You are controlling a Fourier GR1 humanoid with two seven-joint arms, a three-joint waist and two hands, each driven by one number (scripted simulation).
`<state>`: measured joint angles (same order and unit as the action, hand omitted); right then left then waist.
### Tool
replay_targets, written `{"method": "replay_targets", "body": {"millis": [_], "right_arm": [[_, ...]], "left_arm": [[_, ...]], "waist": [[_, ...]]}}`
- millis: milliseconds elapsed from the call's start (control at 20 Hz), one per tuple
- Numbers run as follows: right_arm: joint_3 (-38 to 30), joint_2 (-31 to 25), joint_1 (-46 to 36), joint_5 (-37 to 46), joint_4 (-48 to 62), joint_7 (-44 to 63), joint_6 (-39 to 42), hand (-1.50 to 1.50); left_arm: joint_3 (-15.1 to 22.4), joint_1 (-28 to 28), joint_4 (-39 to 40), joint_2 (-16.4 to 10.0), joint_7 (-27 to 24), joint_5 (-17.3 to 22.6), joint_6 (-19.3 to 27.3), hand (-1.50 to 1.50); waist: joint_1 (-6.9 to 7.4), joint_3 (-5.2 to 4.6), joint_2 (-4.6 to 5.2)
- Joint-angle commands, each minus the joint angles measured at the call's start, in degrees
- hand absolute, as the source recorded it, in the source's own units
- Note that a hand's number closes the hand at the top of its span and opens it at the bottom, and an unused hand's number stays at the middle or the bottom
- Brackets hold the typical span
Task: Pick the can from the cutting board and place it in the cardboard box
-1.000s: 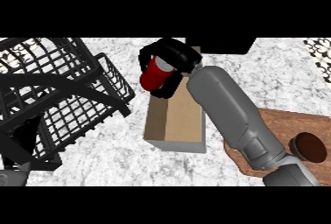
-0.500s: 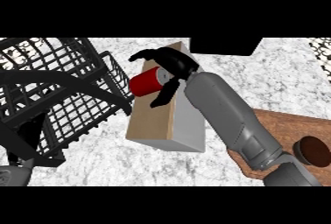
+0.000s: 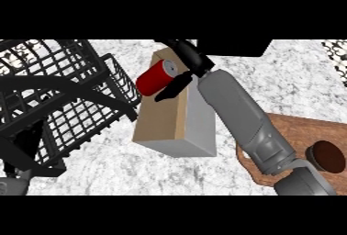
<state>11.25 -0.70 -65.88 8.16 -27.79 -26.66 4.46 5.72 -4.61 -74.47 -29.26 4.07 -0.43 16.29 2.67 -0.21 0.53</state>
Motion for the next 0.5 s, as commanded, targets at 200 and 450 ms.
{"method": "replay_targets", "body": {"millis": [200, 450], "right_arm": [[-9.6, -8.7, -2.7, -7.4, 6.3, -4.2, 11.7, -1.50], [-12.6, -17.6, -4.3, -7.7, 12.8, -7.1, 15.0, -1.50]], "left_arm": [[-2.4, -2.3, -0.5, -1.0, -0.8, 0.1, -0.8, 0.00], [-0.2, -2.8, -3.2, 0.4, 0.3, -1.6, 0.5, 0.00]], "waist": [[-1.20, 0.23, 0.13], [0.64, 0.32, 1.13]]}}
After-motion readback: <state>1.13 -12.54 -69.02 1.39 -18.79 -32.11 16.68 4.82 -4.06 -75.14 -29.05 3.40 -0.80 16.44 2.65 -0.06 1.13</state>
